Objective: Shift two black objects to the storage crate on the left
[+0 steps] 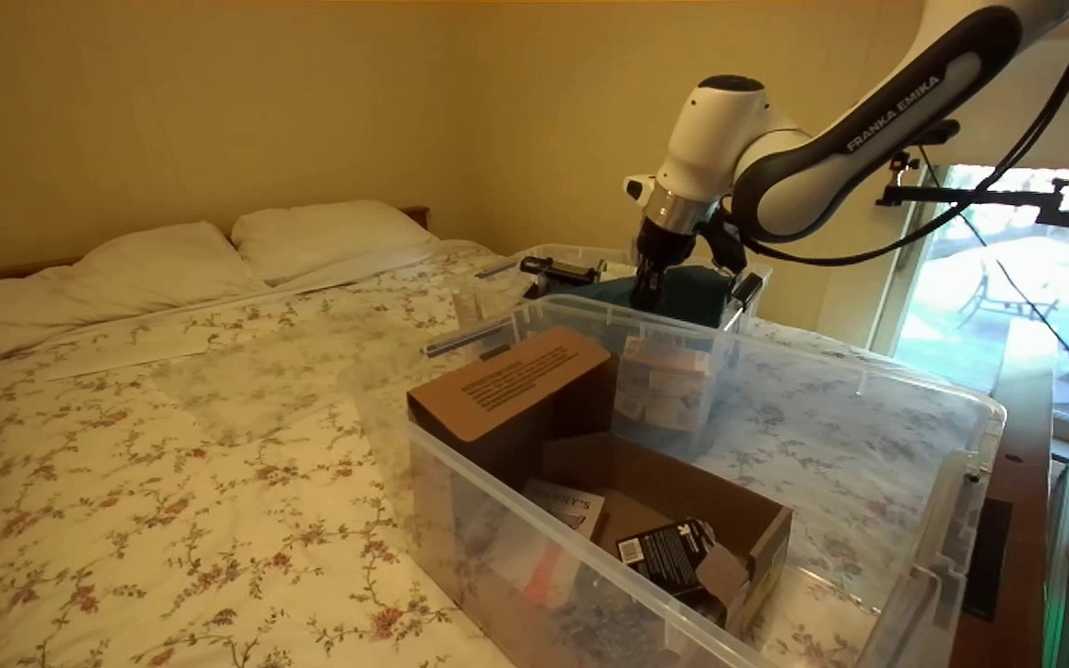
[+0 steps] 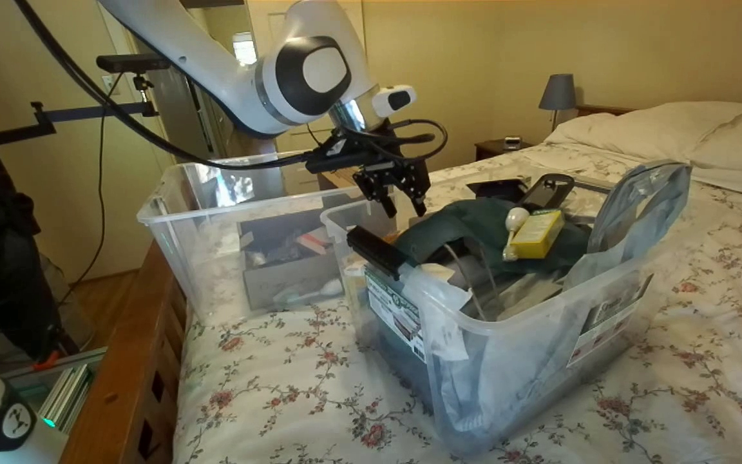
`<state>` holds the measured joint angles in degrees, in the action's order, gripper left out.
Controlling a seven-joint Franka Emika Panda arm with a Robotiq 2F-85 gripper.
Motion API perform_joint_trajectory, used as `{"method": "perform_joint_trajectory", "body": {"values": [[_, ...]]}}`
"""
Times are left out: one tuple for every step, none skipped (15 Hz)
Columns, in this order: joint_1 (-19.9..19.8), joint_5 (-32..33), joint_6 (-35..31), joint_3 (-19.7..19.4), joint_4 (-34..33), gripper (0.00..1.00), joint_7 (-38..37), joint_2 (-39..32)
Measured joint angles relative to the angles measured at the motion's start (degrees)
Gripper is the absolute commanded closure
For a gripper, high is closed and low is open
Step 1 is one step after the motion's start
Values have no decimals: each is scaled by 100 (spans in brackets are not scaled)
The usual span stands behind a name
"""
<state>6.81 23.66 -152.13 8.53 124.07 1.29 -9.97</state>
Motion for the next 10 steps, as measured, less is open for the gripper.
{"method": "perform_joint_trajectory", "body": {"values": [[41,0,-1,-12,-56,29,-79,-97],[94,2,-1,-45,-145,27,-183,-184],[137,2,0,-92,-243,27,-268,-260],[180,13,10,-158,-344,28,-359,-334],[225,14,14,-229,-447,27,-452,-417],[277,25,25,-307,-540,27,-570,-505],[342,54,42,-399,-632,27,-702,-598],[418,129,72,-503,-721,28,-862,-696],[500,232,121,-612,-791,28,-1035,-798],[585,327,169,-710,-853,30,-1199,-898]]}}
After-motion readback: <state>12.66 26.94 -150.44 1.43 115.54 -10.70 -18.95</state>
